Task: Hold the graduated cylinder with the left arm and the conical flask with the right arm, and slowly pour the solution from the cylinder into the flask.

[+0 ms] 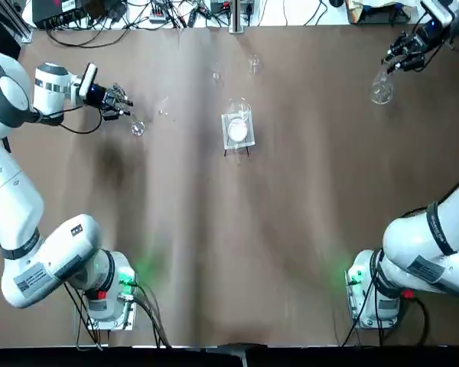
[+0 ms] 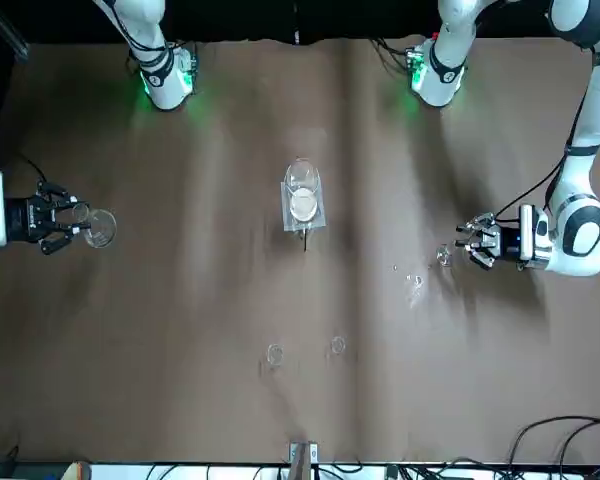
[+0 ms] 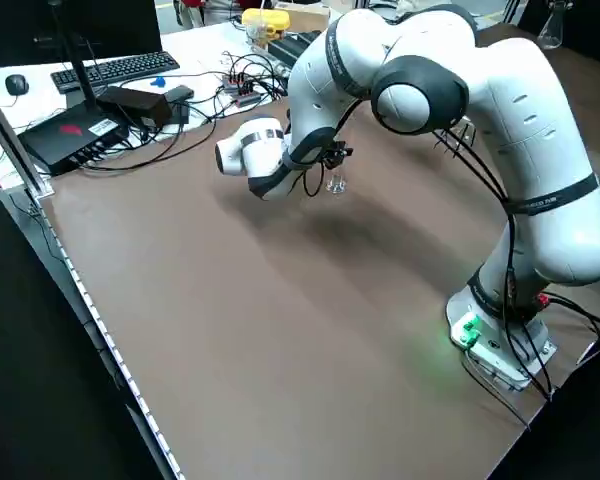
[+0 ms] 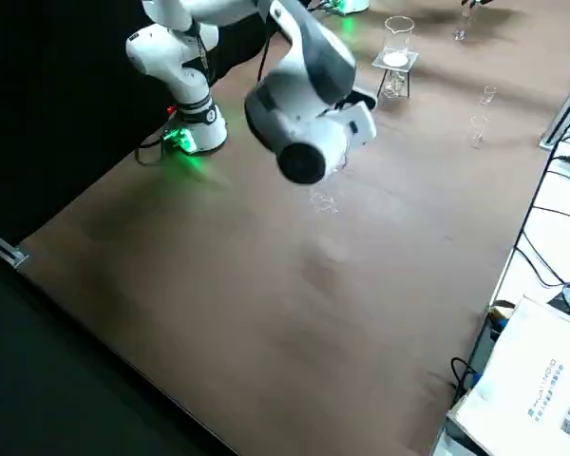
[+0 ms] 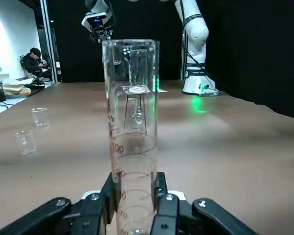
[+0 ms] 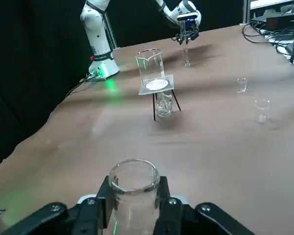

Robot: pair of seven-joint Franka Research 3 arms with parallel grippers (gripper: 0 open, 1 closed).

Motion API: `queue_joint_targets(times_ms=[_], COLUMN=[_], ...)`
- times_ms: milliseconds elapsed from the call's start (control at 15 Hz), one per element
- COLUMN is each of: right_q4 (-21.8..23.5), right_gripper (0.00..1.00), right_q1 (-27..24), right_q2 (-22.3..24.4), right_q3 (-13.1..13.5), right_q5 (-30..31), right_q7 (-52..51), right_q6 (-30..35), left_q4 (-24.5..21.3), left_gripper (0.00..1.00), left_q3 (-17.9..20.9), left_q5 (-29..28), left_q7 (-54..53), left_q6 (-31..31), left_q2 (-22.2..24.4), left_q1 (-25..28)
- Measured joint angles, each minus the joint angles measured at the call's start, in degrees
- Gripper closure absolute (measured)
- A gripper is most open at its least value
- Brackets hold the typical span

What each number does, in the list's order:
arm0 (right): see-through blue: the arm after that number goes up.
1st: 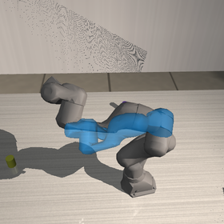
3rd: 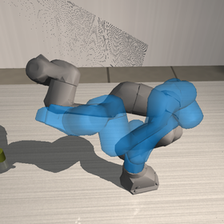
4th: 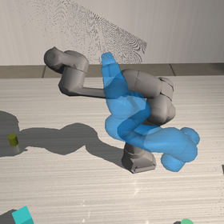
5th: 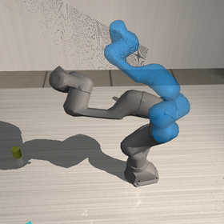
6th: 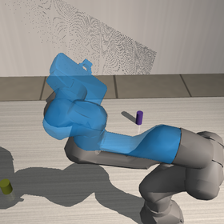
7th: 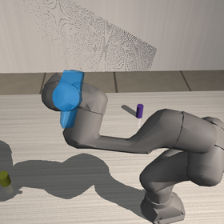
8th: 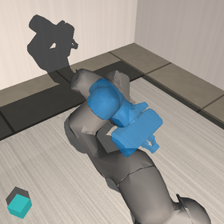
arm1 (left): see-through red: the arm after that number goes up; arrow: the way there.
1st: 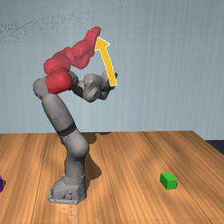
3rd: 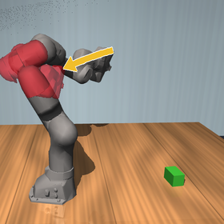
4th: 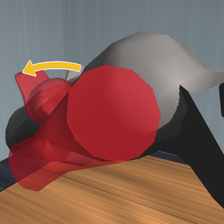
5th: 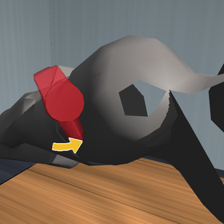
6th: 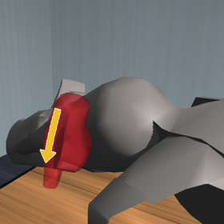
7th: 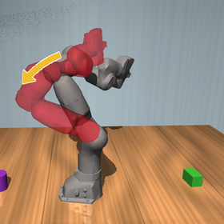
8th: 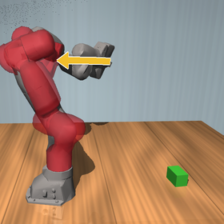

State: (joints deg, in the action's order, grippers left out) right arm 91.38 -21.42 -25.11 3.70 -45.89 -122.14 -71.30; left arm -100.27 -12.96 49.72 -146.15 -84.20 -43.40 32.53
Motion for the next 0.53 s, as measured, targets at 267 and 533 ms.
queue_joint_targets(times_ms=[267, 533], right_q4=[-0.1, -0.8], right_gripper=[0.61, 0.61], right_q1=[3.3, 5.5], right_q2=[2.6, 3.7], right_q3=[-0.1, -0.1], right_q5=[0.7, 1.1], right_q7=[0.6, 0.7], right_q6=[-0.2, -0.5], left_q4=[0.0, 0.2], left_gripper=[0.66, 0.66], left_q3=[0.0, -0.3], left_q5=[0.2, 0.5], left_q7=[0.5, 0.9], left_q6=[0.0, 0.0], left_q2=[0.0, 0.4], left_q1=[0.0, 0.0])
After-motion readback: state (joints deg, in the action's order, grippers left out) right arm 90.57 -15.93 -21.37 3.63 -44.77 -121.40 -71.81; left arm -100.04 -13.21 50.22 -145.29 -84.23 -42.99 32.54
